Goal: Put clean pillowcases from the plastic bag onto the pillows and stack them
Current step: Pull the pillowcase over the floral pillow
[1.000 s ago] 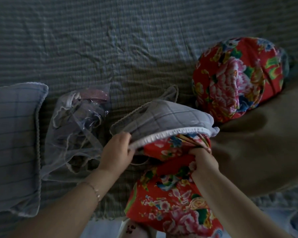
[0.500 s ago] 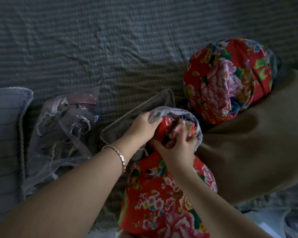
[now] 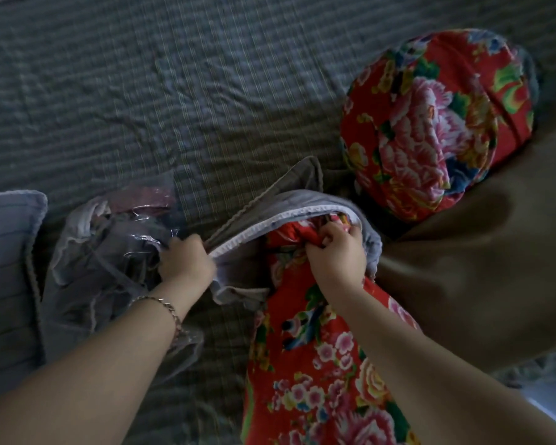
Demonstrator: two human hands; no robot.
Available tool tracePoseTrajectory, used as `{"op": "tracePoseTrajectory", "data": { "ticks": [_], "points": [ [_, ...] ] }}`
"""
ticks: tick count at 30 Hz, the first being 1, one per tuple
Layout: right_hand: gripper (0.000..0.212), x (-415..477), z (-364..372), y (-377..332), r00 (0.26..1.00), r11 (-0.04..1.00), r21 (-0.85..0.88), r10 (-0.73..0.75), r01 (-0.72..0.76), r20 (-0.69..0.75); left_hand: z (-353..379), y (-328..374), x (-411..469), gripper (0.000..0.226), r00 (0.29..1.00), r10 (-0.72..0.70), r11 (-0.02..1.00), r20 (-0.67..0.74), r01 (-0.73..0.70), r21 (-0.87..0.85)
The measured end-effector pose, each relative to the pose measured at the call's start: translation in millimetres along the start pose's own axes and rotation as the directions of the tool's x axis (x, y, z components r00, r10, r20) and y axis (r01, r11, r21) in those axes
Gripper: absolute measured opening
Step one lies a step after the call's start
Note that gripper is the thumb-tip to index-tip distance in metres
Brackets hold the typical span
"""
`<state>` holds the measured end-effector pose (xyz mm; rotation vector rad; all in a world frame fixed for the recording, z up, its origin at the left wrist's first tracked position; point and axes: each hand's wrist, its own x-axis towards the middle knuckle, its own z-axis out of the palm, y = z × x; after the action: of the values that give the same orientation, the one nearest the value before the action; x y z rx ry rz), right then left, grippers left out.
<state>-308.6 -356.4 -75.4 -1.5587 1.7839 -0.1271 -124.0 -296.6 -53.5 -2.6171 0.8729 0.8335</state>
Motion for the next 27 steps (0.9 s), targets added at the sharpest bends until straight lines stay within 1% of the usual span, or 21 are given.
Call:
{"op": "tracePoseTrajectory", "data": {
  "ticks": [1, 3, 5, 6, 7, 9, 10, 12, 13, 14, 15, 17, 18, 19, 20, 21, 22, 23, 24, 25, 27],
  "points": [
    [0.008, -1, 0, 1, 0.999, 0.999, 0.03, 0.041, -0.04, -0.027, 1, 1, -5, 0.027, 0.998, -0.018, 0.999, 0.064, 0.021, -0.047],
    [0.009, -4, -1, -1, 0.996, 0.997, 0.045, 0.072, -0.069, -0.061, 2, 13, -20, 0.021, 0.989, 0.073, 0.959, 0.126, -0.036, -0.28],
    [0.015, -5, -1, -5, 0.998, 1.0, -0.029, 0.01, -0.012, -0.066, -6, 29, -46, 0.024, 0.967, 0.22, 0.832, 0.131, -0.116, -0.542],
    [0.019, -6, -1, -6, 0.996, 0.996, -0.08, -0.054, 0.049, -0.064, -12, 35, -58, 0.028, 0.955, 0.274, 0.76, 0.118, -0.14, -0.635],
    [0.022, -8, 1, -9, 0.988, 0.983, -0.125, -0.14, 0.132, -0.059, -17, 40, -65, 0.028, 0.947, 0.31, 0.719, 0.091, -0.17, -0.674],
    [0.027, -11, 7, -12, 0.951, 0.936, -0.182, -0.309, 0.3, -0.025, -25, 43, -70, 0.016, 0.944, 0.329, 0.733, 0.018, -0.244, -0.635],
    [0.03, -13, 10, -14, 0.931, 0.912, -0.205, -0.364, 0.355, -0.004, -27, 44, -67, 0.02, 0.955, 0.298, 0.767, -0.01, -0.245, -0.593],
    [0.033, -14, 18, -15, 0.917, 0.894, -0.227, -0.399, 0.387, -0.011, -29, 40, -55, 0.035, 0.967, 0.228, 0.833, -0.112, -0.253, -0.493],
    [0.033, -14, 19, -16, 0.917, 0.894, -0.227, -0.398, 0.385, -0.012, -30, 38, -47, 0.036, 0.955, 0.204, 0.865, -0.215, -0.279, -0.417],
    [0.031, -13, 19, -17, 0.915, 0.892, -0.223, -0.404, 0.394, 0.0, -32, 36, -37, 0.033, 0.934, 0.186, 0.888, -0.305, -0.292, -0.354],
    [0.03, -14, 17, -16, 0.908, 0.882, -0.23, -0.418, 0.412, 0.026, -34, 35, -28, 0.027, 0.922, 0.168, 0.894, -0.349, -0.292, -0.339],
    [0.03, -15, 13, -10, 0.88, 0.846, -0.253, -0.471, 0.469, 0.058, -47, 46, -14, 0.017, 0.957, 0.137, 0.858, -0.257, -0.244, -0.452],
    [0.03, -17, 10, -10, 0.859, 0.821, -0.26, -0.504, 0.508, 0.09, -52, 54, -8, 0.013, 0.97, 0.163, 0.84, -0.179, -0.232, -0.491],
    [0.029, -20, 7, -10, 0.834, 0.789, -0.274, -0.536, 0.549, 0.129, -58, 65, -8, 0.011, 0.969, 0.224, 0.844, -0.102, -0.246, -0.477],
    [0.028, -23, 5, -12, 0.806, 0.754, -0.287, -0.561, 0.591, 0.187, -62, 75, -11, 0.015, 0.949, 0.316, 0.863, -0.016, -0.295, -0.411],
    [0.028, -26, 3, -15, 0.785, 0.725, -0.301, -0.564, 0.619, 0.256, -64, 84, -18, 0.014, 0.909, 0.411, 0.863, 0.071, -0.363, -0.353],
    [0.031, -24, 5, -13, 0.772, 0.709, -0.309, -0.554, 0.634, 0.313, -63, 91, -25, 0.013, 0.861, 0.485, 0.845, 0.151, -0.418, -0.334],
    [0.033, -25, 5, -13, 0.765, 0.698, -0.322, -0.541, 0.64, 0.349, -60, 94, -33, 0.019, 0.817, 0.535, 0.823, 0.214, -0.447, -0.35],
    [0.033, -27, 5, -11, 0.753, 0.674, -0.337, -0.568, 0.657, 0.331, -54, 90, -36, 0.023, 0.79, 0.558, 0.803, 0.252, -0.439, -0.402],
    [0.034, -29, 6, -8, 0.76, 0.681, -0.338, -0.583, 0.65, 0.288, -48, 84, -37, 0.025, 0.791, 0.561, 0.784, 0.245, -0.411, -0.466],
    [0.051, -33, 12, 11, 0.792, 0.763, -0.223, -0.555, 0.606, 0.254, -33, 68, -34, 0.034, 0.857, 0.503, 0.756, 0.116, -0.371, -0.539]
  ]
}}
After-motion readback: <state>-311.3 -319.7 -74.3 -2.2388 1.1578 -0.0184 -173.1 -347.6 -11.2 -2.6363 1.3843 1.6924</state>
